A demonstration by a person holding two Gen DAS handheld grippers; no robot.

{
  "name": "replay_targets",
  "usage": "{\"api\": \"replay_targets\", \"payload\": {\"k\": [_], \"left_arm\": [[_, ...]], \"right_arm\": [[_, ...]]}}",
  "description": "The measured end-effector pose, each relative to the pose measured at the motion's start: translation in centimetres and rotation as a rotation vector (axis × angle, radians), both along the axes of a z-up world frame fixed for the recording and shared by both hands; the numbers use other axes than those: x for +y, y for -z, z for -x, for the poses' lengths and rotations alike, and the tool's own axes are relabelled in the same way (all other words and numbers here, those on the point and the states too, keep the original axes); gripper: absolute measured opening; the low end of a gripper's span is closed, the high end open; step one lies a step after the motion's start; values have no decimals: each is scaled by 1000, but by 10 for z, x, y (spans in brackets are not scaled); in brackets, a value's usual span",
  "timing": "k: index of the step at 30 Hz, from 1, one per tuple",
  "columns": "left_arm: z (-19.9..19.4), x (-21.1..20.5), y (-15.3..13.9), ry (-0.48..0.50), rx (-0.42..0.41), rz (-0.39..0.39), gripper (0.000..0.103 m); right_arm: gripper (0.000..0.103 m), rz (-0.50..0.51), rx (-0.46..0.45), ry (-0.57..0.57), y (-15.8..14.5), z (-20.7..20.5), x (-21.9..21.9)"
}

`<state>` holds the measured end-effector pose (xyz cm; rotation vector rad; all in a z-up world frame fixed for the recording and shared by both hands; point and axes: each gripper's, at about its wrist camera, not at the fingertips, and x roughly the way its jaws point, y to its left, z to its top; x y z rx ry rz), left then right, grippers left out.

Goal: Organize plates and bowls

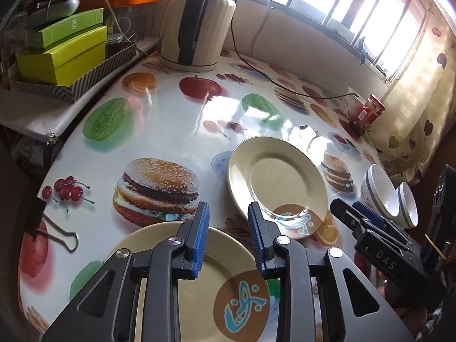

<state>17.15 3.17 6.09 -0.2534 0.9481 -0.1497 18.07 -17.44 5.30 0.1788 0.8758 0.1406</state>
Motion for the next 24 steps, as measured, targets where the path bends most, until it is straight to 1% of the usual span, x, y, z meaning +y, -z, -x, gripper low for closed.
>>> {"api": "replay_targets", "payload": {"k": [2, 6, 9, 12, 15, 18, 24], "left_arm": [[-7, -3, 1, 3, -4, -28, 30], [-24, -7, 7, 30, 18, -25, 30], [-32, -11, 10, 40, 11, -66, 30], [-40, -11, 16, 52, 27, -52, 30], [-47, -14, 19, 57, 33, -68, 30], [-54, -17, 23, 72, 45, -57, 30], [-61, -21, 29, 74, 60, -67, 30]], "right_arm": [[59, 6, 17, 9, 5, -6, 1], [59, 3, 42, 28, 15, -15, 2], [59, 15, 43, 44, 18, -21, 1], [59, 18, 55, 52, 21, -27, -1], [59, 14, 63, 64, 25, -30, -3], [59, 3, 68, 73, 27, -32, -7], [59, -18, 74, 63, 32, -36, -10]]}}
